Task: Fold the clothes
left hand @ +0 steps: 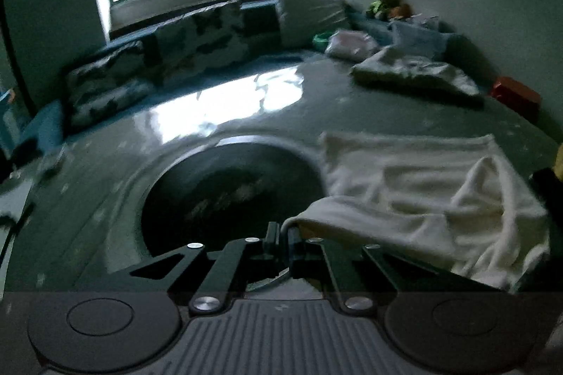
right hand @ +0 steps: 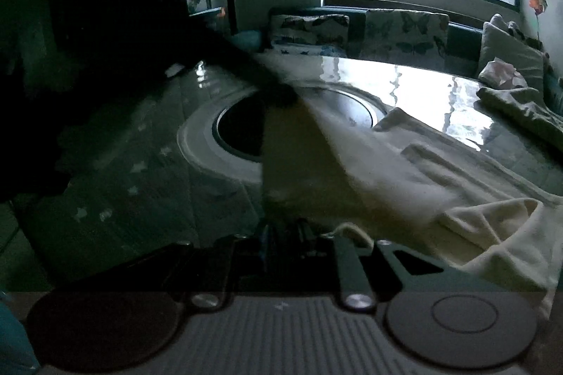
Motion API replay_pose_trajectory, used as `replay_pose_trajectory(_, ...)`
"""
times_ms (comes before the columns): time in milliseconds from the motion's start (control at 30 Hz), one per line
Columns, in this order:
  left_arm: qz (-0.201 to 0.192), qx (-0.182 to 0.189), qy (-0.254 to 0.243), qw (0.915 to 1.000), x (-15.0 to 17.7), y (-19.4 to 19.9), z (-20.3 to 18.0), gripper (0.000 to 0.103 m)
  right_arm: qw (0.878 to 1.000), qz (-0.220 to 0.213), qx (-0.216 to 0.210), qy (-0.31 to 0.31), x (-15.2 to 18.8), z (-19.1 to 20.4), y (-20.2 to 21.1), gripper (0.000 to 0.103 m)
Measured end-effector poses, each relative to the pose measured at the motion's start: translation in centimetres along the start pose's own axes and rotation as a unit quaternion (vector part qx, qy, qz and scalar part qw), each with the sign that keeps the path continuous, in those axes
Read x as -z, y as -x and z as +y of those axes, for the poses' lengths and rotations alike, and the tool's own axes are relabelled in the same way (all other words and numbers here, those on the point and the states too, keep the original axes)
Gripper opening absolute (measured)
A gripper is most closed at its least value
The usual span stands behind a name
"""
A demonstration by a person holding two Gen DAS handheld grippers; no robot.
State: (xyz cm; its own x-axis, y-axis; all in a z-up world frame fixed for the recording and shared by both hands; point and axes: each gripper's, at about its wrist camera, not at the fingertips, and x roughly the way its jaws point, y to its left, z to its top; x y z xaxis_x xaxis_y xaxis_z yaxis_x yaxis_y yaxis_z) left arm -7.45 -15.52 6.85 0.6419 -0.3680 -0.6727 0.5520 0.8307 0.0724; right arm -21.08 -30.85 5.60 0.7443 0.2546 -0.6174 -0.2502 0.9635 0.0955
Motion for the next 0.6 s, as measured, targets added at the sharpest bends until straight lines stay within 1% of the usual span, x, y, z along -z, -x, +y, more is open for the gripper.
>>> replay_pose_trajectory(100, 0.015, -0.003, -0.001, 0.9999, 1.3, -0.2, 1.3, 0.006, 1.0, -0.008, -0.004, -0.014, -0.3, -0.5, 1.4, 0.018)
replay_pose_trajectory(200, 0.021, -0.008, -0.012, 0.9997, 1.9, -0.2, 1.9, 0.011, 1.0, -0.014, 0.022, -0.018, -1.1, -2.1, 2.7, 0.02)
replay_pose_trajectory(233, 0.021, -0.008, -0.016, 0.9996, 2.0, -0.2, 2.0, 0.016, 0.999, -0.017, 0.032, -0.019, -1.3, -2.6, 2.9, 0.021)
replay_pose_trajectory(333, 0.007, -0.012, -0.039, 0.9991, 2.4, 0.5, 1.9, 0.03, 0.997, -0.016, 0.069, -0.023, -2.3, -5.1, 3.5, 0.021)
replay_pose_trajectory(367, 0.0, -0.011, -0.051, 0.9987, 2.4, 0.8, 1.8, 0.031, 0.996, -0.014, 0.083, -0.02, -2.5, -5.8, 3.4, 0.021)
replay_pose_trajectory(433, -0.015, -0.002, -0.073, 0.9972, 2.5, 1.2, 1.2, 0.037, 0.995, 0.0, 0.096, -0.012, -2.9, -7.0, 2.9, 0.021)
replay_pose_trajectory(533, -0.039, 0.017, -0.116, 0.9923, 2.9, 1.9, 0.0, 0.043, 0.994, 0.024, 0.107, 0.006, -3.1, -7.6, 1.5, 0.023)
replay_pose_trajectory(600, -0.053, 0.028, -0.152, 0.9866, 3.2, 1.9, -1.1, 0.043, 0.993, 0.04, 0.109, 0.029, -2.9, -7.4, -0.3, 0.024)
